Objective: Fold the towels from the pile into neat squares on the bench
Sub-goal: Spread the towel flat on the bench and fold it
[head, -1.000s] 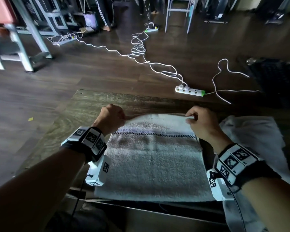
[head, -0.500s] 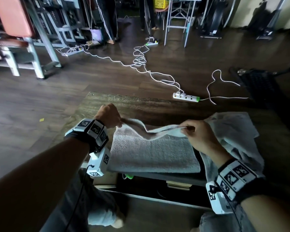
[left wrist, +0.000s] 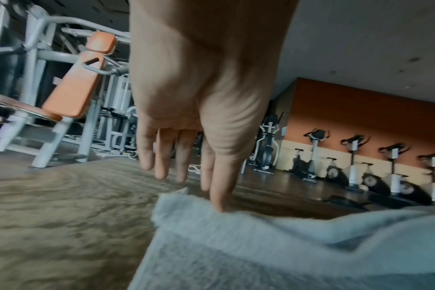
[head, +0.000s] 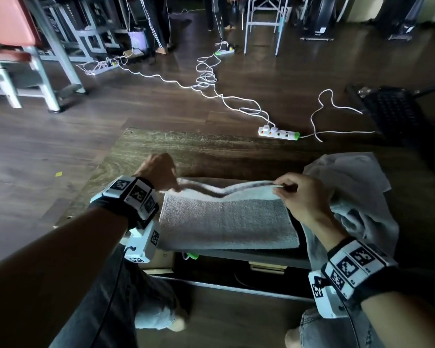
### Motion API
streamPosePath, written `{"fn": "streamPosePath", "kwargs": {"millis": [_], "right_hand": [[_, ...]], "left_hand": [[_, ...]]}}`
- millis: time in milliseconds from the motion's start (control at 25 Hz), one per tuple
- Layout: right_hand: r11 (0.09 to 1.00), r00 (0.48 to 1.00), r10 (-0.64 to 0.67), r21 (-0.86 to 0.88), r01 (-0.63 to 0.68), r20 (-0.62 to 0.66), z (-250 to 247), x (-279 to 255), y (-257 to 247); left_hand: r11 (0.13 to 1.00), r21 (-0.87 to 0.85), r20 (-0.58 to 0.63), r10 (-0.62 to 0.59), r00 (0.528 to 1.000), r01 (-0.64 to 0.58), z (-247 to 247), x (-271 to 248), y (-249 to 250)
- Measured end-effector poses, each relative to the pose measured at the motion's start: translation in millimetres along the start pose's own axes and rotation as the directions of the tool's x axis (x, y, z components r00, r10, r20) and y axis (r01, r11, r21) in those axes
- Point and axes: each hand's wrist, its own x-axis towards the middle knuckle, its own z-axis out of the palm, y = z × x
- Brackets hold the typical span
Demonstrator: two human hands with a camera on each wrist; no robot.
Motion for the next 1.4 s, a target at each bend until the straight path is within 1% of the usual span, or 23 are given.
{"fn": "streamPosePath", "kwargs": {"millis": [40,80,120,160,200,240,320,400,480,560,640,800,880,960,1160,1320,1400], "right_hand": [[1.0,1.0,-0.019,0.01,0.019,0.023,0.8,6.1,-3.0],[0.999,0.998,-0.042,0.022,0.042,0.044,1.6,11.5,-6.5],[0.998,0.996,-0.058,0.037,0.056,0.061,3.6,16.4,-7.9],[0.996,0.995,-0.065,0.06,0.06,0.072,6.6,19.7,-9.5],[0.994,0.995,-0.064,0.092,0.057,0.075,10.2,21.5,-11.2],[0.991,0.996,-0.056,0.129,0.047,0.072,13.7,22.4,-11.7],[0.983,0.997,-0.046,0.183,0.034,0.063,18.0,23.9,-9.7],[0.98,0.997,-0.068,0.188,0.058,0.048,17.9,23.2,-7.2],[0.981,0.996,-0.091,0.177,0.086,0.021,17.9,25.6,-4.1],[0.979,0.994,-0.105,0.178,0.101,0.01,19.1,25.1,-4.3],[0.979,0.993,-0.115,0.169,0.116,-0.015,19.5,26.4,-5.0],[0.981,0.994,-0.109,0.16,0.111,-0.02,21.5,25.9,-8.8],[0.983,0.994,-0.105,0.145,0.109,-0.036,22.8,26.4,-9.9],[0.982,0.993,-0.105,0.154,0.111,-0.049,23.2,27.2,-10.6],[0.975,0.994,-0.099,0.196,0.108,-0.054,23.0,24.5,-9.6],[0.968,0.994,-0.098,0.229,0.105,-0.043,22.0,24.5,-8.2],[0.965,0.995,-0.095,0.24,0.103,-0.043,22.0,24.6,-7.2]], "left_hand": [[0.995,-0.048,0.01,0.084,0.996,-0.083,4.0,1.6,12.4],[0.975,-0.124,0.013,0.187,0.982,-0.184,6.3,0.2,30.2],[0.928,-0.234,0.001,0.297,0.955,-0.289,8.6,-2.8,52.3],[0.864,-0.343,-0.027,0.382,0.924,-0.368,12.0,-4.8,73.4],[0.8,-0.42,-0.071,0.441,0.894,-0.428,17.5,-4.4,90.2],[0.765,-0.468,-0.102,0.452,0.886,-0.443,24.1,-3.1,101.8],[0.744,-0.508,-0.139,0.426,0.894,-0.433,37.5,2.0,111.1],[0.708,-0.554,-0.186,0.409,0.893,-0.439,49.0,5.8,109.0],[0.661,-0.62,-0.192,0.395,0.898,-0.423,55.1,12.0,108.4],[0.636,-0.636,-0.202,0.409,0.89,-0.437,57.2,17.8,111.7],[0.623,-0.624,-0.215,0.444,0.87,-0.472,57.0,20.8,117.1],[0.605,-0.683,-0.2,0.384,0.901,-0.409,59.1,14.9,116.3],[0.582,-0.714,-0.195,0.369,0.909,-0.39,59.3,15.6,114.5],[0.582,-0.724,-0.179,0.359,0.916,-0.37,57.7,15.5,113.1],[0.565,-0.747,-0.145,0.374,0.916,-0.349,55.9,14.7,110.2],[0.567,-0.756,-0.137,0.353,0.926,-0.328,57.1,14.6,111.5],[0.56,-0.769,-0.109,0.36,0.926,-0.308,57.0,13.2,112.6]]}}
